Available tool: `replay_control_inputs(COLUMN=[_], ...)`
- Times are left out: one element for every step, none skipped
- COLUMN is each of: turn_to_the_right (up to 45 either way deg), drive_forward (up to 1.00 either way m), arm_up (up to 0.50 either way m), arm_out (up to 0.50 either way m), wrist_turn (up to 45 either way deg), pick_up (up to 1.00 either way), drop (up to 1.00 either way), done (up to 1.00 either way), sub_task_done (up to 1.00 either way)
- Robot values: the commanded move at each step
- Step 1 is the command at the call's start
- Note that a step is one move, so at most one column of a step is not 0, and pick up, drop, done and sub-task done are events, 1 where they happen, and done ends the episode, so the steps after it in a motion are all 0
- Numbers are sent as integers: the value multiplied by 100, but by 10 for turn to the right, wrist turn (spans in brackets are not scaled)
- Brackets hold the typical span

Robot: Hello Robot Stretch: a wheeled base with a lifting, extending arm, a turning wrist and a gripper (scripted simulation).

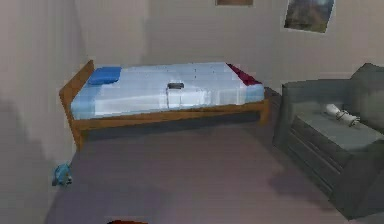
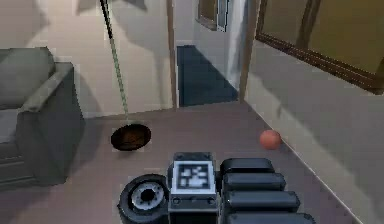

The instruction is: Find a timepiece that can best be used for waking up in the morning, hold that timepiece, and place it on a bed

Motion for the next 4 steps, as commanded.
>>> replay_control_inputs(turn_to_the_right=[0, -30, 0, 450], drive_forward=[100, 0, 65, 0], arm_up=[0, 0, 0, 0], arm_out=[0, 0, 0, 0], wrist_turn=[0, 0, 0, 0], pick_up=[0, 0, 0, 0], drop=[0, 0, 0, 0], done=[0, 0, 0, 0], sub_task_done=[0, 0, 0, 0])
